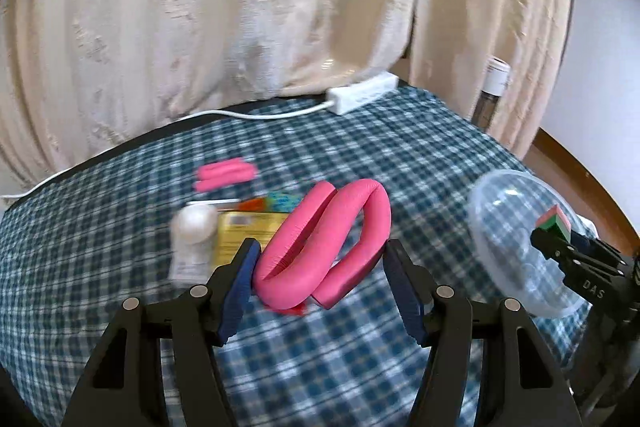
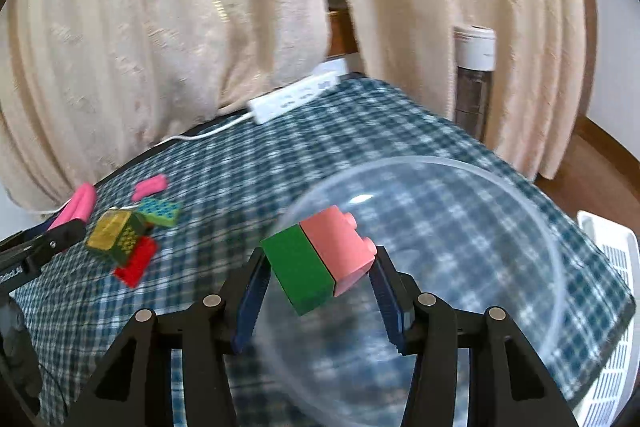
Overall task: Organize objects
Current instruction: 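Carry the pink grip and green-pink brick over the clear bowl with both grippers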
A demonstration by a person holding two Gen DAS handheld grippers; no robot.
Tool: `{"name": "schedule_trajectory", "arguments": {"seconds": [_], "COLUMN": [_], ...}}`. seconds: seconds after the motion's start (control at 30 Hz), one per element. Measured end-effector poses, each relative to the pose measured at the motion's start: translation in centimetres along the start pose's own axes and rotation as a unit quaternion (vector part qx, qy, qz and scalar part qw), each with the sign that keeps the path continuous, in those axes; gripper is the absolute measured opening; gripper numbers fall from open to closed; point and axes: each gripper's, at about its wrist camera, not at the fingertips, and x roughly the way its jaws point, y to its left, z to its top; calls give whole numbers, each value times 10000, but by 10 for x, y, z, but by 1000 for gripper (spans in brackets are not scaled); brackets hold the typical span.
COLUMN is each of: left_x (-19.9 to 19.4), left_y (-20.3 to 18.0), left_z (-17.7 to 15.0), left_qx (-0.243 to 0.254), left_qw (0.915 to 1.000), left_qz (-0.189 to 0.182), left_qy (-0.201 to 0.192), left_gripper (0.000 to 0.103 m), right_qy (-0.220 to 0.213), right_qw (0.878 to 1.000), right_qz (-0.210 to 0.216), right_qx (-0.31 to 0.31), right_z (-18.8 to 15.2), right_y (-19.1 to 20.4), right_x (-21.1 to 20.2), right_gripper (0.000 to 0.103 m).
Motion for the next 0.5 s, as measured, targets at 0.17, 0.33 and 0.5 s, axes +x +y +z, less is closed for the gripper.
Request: {"name": "schedule_trajectory", "arguments": {"seconds": [0.17, 0.33, 0.5], "left_x": [11, 20, 28], "left_y": [-38, -73, -101], "left_z": [3, 5, 8], "left_qx": [206, 462, 627], "left_qw": [9994, 9976, 9955], "left_qz": [-275, -487, -662], "left_qy": [101, 180, 258], "left_gripper": [64, 64, 64], "right_qy": [-7, 4, -2], "right_qw": [9998, 9996, 9994], "right_qz": [-141, -158, -160], "right_qx": [119, 225, 305], "right_z": [1, 1, 2], "right_y": [-28, -46, -60], "right_x": [-3, -3, -3], "right_gripper": [54, 54, 54]}}
